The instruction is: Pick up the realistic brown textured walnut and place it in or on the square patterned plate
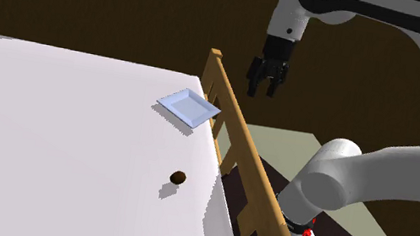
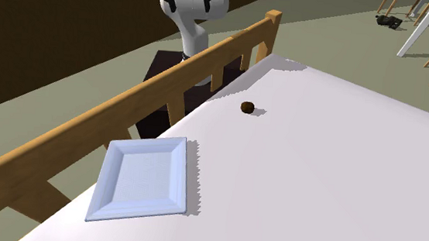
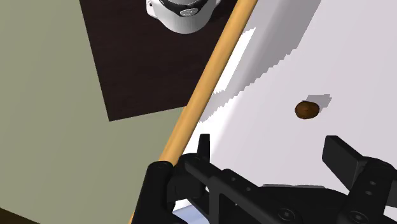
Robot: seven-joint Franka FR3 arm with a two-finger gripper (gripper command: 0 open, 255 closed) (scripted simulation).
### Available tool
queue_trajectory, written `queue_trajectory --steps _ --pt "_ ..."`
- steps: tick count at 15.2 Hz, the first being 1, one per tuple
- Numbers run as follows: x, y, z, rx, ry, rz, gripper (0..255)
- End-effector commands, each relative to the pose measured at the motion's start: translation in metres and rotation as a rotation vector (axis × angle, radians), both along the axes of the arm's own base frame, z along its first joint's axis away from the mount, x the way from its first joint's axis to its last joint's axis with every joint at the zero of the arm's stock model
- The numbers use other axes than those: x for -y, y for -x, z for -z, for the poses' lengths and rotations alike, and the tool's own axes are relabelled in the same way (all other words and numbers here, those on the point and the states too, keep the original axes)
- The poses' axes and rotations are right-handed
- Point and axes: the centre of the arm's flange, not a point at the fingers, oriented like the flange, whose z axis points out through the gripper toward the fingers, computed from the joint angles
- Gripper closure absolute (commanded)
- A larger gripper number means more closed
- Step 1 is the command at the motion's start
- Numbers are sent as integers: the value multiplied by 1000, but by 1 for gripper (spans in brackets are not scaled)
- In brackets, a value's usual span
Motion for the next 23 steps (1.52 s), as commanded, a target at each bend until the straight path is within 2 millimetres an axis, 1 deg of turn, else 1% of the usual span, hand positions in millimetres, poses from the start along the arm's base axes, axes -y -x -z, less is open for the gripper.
queue_trajectory --steps 1,12,23 --pt "0 0 0 0 0 0 0" --pt "-81 -4 117 63 -25 -19 0" --pt "-164 -14 231 126 -50 -38 0"
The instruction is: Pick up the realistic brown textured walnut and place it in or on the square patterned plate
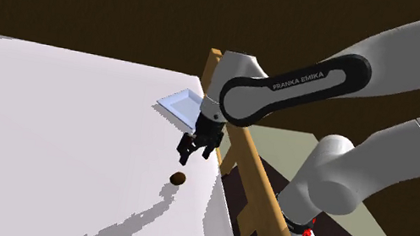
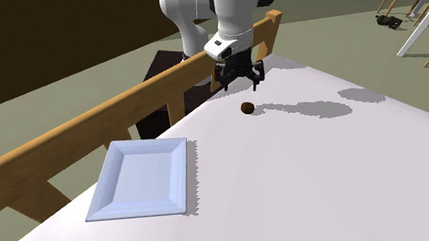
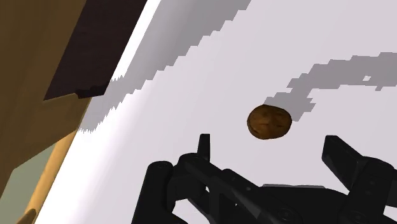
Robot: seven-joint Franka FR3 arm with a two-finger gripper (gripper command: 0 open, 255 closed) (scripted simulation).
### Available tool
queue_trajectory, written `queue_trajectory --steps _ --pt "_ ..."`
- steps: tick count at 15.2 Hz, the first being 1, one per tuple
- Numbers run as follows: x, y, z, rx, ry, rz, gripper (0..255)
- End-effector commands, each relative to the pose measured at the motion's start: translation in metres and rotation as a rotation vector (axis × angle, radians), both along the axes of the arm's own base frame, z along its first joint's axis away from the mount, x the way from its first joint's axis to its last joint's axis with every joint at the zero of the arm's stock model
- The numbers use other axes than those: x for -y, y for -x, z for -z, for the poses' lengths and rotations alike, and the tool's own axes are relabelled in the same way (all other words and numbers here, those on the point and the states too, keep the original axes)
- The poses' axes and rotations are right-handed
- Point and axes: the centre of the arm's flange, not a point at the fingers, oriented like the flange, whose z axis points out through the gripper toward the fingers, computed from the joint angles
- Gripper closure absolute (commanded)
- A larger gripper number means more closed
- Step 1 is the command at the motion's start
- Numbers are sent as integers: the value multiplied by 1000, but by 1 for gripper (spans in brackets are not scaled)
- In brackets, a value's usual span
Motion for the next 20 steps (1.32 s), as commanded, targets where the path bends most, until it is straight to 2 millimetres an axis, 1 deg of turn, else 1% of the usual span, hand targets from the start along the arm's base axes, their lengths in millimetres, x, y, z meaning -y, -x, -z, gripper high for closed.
queue_trajectory --steps 1,2,3,9,10,18,19,20 --pt "-17 -1 20 15 -5 -2 0" --pt "-25 -2 31 21 -7 -4 0" --pt "-27 -3 34 23 -8 -4 0" --pt "-34 -1 65 23 -8 -4 0" --pt "-36 0 73 23 -8 -4 0" --pt "-36 0 73 23 -8 -4 0" --pt "-36 0 73 23 -8 -4 255" --pt "-36 0 73 23 -8 -4 255"
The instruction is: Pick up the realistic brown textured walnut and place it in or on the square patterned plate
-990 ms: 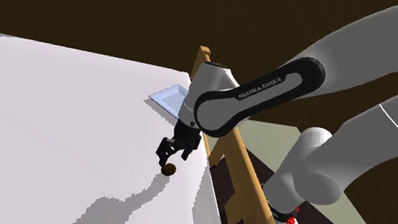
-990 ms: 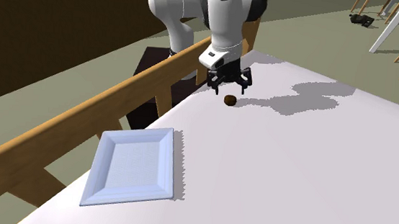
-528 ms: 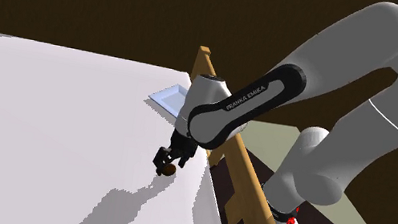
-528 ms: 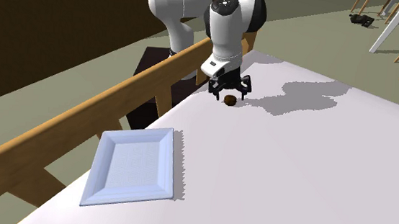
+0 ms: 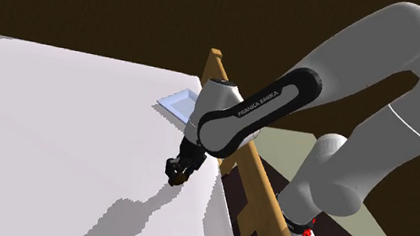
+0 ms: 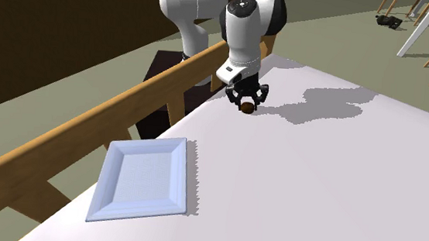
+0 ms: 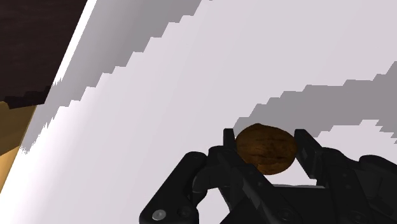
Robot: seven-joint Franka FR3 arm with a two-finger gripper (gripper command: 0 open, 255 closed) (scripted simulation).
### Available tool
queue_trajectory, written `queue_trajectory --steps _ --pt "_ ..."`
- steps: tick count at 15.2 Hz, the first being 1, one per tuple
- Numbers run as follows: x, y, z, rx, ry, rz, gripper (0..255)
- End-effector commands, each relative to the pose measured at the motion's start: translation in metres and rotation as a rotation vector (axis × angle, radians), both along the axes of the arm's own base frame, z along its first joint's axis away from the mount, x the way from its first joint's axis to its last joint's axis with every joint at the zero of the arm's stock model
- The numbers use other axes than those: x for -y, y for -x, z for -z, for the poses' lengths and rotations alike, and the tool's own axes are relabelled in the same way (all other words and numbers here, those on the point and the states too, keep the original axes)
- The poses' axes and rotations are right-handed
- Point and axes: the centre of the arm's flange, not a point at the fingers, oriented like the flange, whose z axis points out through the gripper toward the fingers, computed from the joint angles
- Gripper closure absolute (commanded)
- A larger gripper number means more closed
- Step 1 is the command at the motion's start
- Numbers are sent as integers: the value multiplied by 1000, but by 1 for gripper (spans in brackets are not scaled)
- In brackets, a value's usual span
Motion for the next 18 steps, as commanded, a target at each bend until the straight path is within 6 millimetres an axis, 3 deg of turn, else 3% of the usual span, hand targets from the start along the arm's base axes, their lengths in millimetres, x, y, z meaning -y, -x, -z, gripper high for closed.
queue_trajectory --steps 1,8,18 --pt "0 0 0 0 0 0 255" --pt "0 0 0 0 0 0 255" --pt "0 0 -53 0 0 0 255"
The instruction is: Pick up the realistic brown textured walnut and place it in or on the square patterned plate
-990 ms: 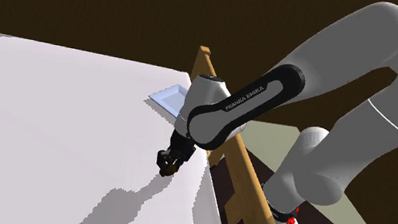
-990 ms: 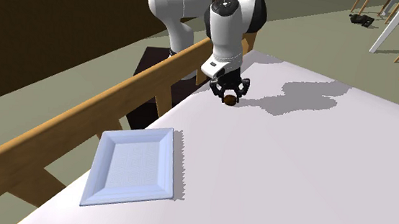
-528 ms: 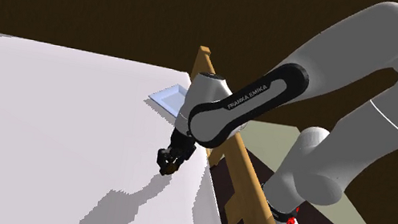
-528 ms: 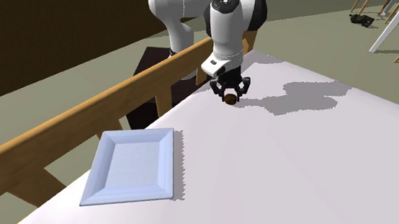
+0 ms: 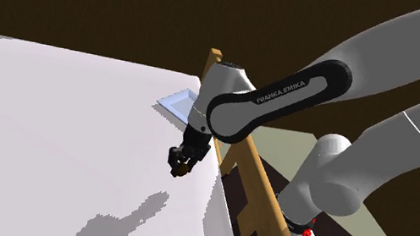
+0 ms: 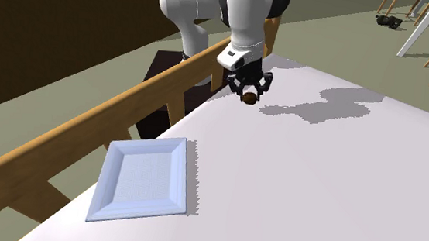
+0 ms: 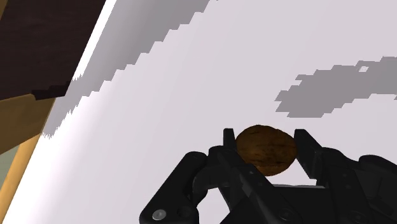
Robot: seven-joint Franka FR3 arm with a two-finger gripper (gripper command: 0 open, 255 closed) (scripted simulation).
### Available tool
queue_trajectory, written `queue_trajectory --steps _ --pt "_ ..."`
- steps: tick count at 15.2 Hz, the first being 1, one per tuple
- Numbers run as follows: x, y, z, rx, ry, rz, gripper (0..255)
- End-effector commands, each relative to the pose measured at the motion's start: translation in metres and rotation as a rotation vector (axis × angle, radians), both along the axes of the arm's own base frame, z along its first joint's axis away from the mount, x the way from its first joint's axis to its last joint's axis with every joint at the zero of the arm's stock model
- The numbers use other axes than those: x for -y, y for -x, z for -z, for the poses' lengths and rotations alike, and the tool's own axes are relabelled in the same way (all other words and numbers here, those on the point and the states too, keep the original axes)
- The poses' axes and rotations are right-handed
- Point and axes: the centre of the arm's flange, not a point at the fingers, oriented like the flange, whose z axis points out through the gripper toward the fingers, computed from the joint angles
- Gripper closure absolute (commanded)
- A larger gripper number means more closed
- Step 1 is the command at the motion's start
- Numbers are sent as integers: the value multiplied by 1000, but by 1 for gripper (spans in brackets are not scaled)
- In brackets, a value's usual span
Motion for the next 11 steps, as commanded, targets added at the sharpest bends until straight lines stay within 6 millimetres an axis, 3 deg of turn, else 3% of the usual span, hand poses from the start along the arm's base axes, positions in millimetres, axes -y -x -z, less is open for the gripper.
queue_trajectory --steps 1,8,11 --pt "0 1 -11 -1 1 0 255" --pt "0 1 -44 -1 1 0 255" --pt "29 -26 -44 -1 1 0 255"
